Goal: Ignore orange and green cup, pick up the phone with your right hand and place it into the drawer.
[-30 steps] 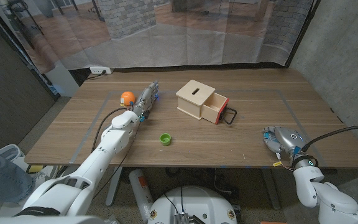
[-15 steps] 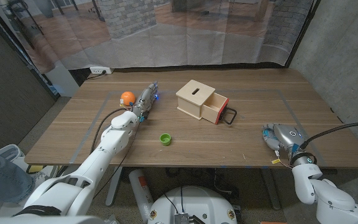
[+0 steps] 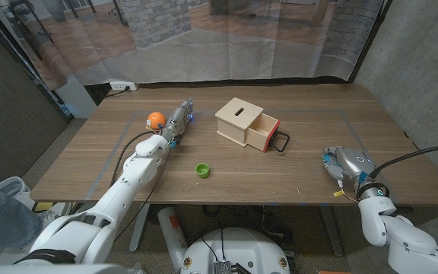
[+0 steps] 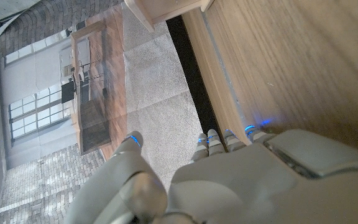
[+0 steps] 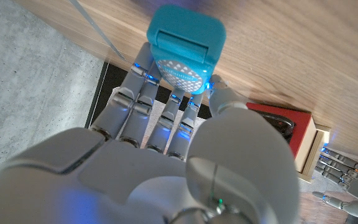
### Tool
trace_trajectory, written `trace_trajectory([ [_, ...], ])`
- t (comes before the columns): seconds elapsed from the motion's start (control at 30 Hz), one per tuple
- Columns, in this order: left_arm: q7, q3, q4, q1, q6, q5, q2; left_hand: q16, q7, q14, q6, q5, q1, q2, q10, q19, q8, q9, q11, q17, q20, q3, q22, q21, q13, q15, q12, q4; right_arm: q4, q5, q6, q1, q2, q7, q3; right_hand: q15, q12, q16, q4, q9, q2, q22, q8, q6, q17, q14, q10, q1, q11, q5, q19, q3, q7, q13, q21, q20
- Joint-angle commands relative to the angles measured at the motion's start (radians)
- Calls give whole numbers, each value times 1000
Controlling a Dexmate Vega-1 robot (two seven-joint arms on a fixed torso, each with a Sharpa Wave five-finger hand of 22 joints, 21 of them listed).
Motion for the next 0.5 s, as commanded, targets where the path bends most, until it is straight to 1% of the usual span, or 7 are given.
trace_trajectory([
  [0.03, -4, -4, -6, -6, -7, 2, 4, 3, 2, -7, 2, 6, 4, 9, -2, -44, 4, 6, 0, 1, -10, -4, 1, 0, 1, 5, 5, 2, -23, 5, -7, -4, -10, -2, 23, -155, -2, -1, 6, 2, 28, 4, -3, 12, 3, 36, -2, 39, -8, -2, -10, 0, 1, 5, 6, -91],
  [0.5, -3, -9, -25, 0, -8, -1, 14, 3, 3, -8, 2, 6, 5, 10, -4, -46, 3, 6, 2, 1, -12, -5, 1, 0, 1, 5, 4, 2, -51, -1, -11, -12, -27, 0, 53, -153, -4, -4, 10, 2, 30, 7, -5, 14, 6, 35, -2, 40, -13, -7, -21, -2, 0, 6, 11, -88],
])
